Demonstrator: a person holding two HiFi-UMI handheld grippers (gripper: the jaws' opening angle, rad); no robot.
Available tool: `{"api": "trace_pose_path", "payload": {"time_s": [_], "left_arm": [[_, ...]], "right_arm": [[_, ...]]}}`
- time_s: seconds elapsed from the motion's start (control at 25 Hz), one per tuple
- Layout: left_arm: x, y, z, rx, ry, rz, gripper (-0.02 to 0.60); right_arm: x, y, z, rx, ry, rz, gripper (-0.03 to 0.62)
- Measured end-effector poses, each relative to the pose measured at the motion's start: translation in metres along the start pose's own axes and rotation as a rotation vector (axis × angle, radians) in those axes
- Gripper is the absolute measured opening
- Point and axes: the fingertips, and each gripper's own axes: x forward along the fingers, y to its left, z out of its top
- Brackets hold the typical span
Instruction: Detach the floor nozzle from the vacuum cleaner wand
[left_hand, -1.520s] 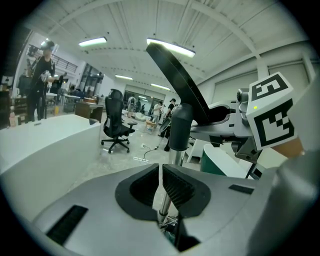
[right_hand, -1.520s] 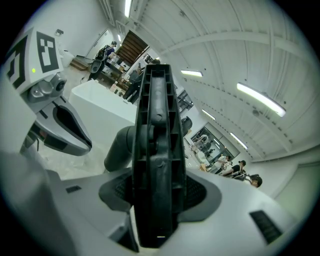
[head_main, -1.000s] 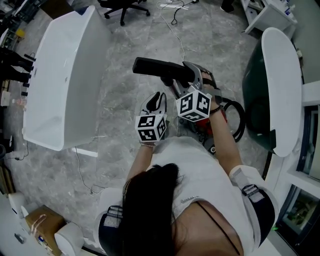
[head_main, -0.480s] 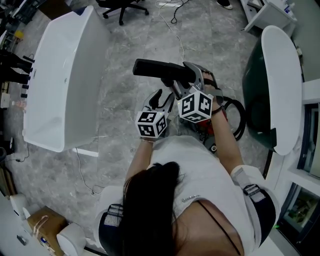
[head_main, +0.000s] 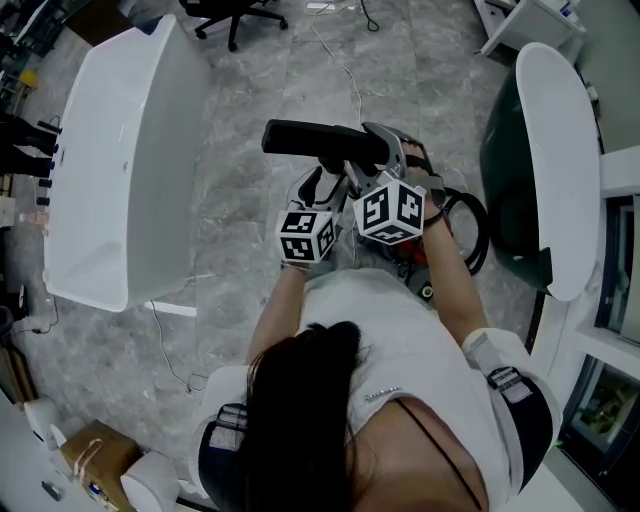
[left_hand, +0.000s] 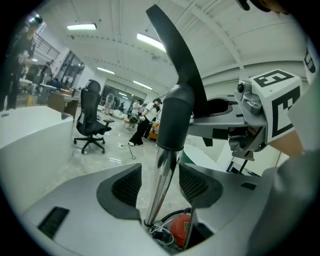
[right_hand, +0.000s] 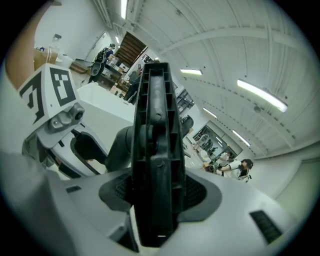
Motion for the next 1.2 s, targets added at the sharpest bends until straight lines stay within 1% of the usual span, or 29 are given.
{"api": "trace_pose_path", "payload": {"time_s": [0.32,0.52,0.76,0.88,1.0,1.08,1.12,1.2], "left_arm": [[0.014,-0.010,-0.005,0.024,0.024,-0.021,0.219],[0.019,-0.004,0.001,-0.004,-0.017,-0.024,0.219],[0.026,-0.006,0.000,0.013,-0.019,-0.020,0.219],[0.028,-0.006,-0.003,0.036,-0.012,-0.023,0.219],[0.026,-0.005,0.001,0.052,-0.030,-0.013,0.218],[0.027,-0.006,0.004,0.061,-0.039,-0.013,0.203],[0.028,-0.007,0.005,0.066,-0.041,-0.014,0.172],[0.029,-0.008,0.005,0.076,-0.041,-0.012,0.160]], "right_arm": [[-0.004,0.001,-0.002,0.001,0.001,-0.003,0.224],[-0.003,0.003,0.002,0.000,0.006,-0.001,0.224],[-0.004,0.002,-0.001,0.000,0.015,0.003,0.224],[-0.002,0.002,0.000,-0.002,0.017,0.006,0.224],[-0.002,0.003,0.002,-0.004,0.021,0.011,0.224],[-0.002,0.003,0.002,-0.003,0.022,0.013,0.224],[-0.002,0.003,0.002,-0.003,0.022,0.013,0.224],[-0.002,0.003,0.000,-0.004,0.022,0.014,0.224]]}}
